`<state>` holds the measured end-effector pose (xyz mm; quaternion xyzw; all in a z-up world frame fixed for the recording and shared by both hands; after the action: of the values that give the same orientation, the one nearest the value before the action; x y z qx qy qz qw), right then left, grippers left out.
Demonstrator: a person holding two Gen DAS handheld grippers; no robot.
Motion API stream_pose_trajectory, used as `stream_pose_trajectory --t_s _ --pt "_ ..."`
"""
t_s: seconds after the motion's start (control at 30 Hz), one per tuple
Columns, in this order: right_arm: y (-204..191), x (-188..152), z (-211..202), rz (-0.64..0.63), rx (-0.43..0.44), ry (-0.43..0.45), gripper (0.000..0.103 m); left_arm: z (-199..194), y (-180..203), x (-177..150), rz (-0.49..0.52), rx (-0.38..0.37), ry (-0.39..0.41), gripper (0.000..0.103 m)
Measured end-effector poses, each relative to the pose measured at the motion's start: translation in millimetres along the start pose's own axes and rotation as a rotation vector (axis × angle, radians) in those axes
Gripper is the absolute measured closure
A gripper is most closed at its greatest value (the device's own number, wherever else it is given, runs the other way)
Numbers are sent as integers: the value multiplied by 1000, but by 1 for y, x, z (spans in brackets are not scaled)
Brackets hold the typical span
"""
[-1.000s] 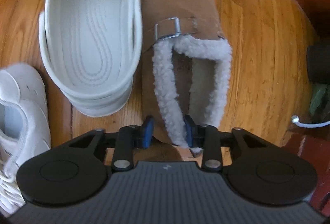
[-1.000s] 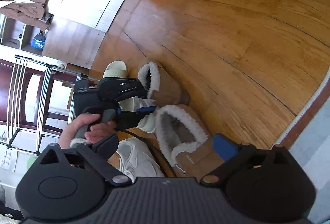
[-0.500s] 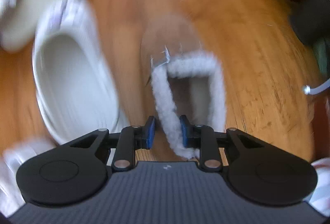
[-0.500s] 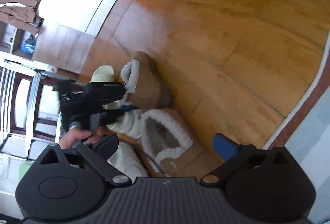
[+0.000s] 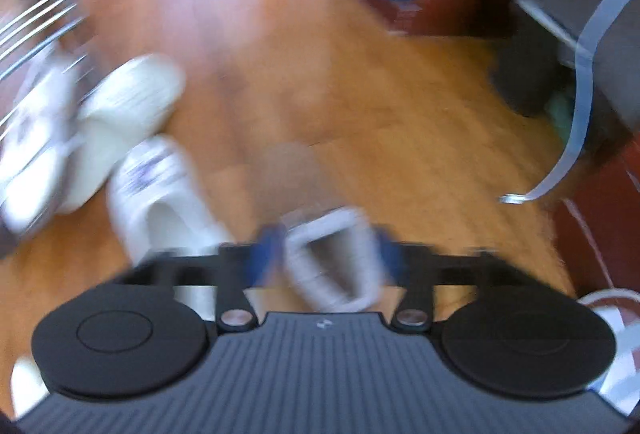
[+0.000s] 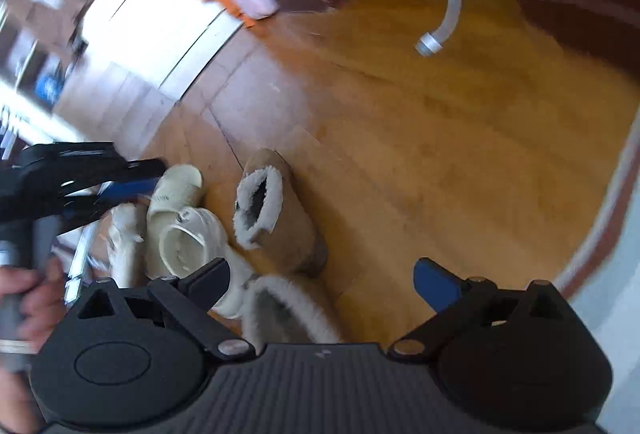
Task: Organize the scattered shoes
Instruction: 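Lower the tan slipper beside the other tan slipper while the right tool grasps a slipper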
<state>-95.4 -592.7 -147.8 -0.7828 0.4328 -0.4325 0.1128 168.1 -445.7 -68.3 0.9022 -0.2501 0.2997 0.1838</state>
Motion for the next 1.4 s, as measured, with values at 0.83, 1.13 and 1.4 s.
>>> stream_pose_trajectory --t_s 0.83,1.13,1.4 --pt "-73 34 238 -432 -9 -220 95 4 -88 -117 -248 69 -290 5" --pt "-5 73 112 122 -44 59 93 7 -82 -121 -235 73 -300 5" --pt "9 -3 8 253 36 -118 28 7 -66 -125 -170 55 -315 5"
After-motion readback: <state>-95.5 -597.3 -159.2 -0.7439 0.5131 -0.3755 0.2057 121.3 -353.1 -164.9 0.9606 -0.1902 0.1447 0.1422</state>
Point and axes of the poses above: each gripper's, at about its wrist camera, not at the fingertips, and z roughly the way its jaws point, y to its right, x to its top, the point moved 7 cm from there along z, roughly the way its jaws point, and after that the axes turned 10 degrees about y, right-handed, at the moved point
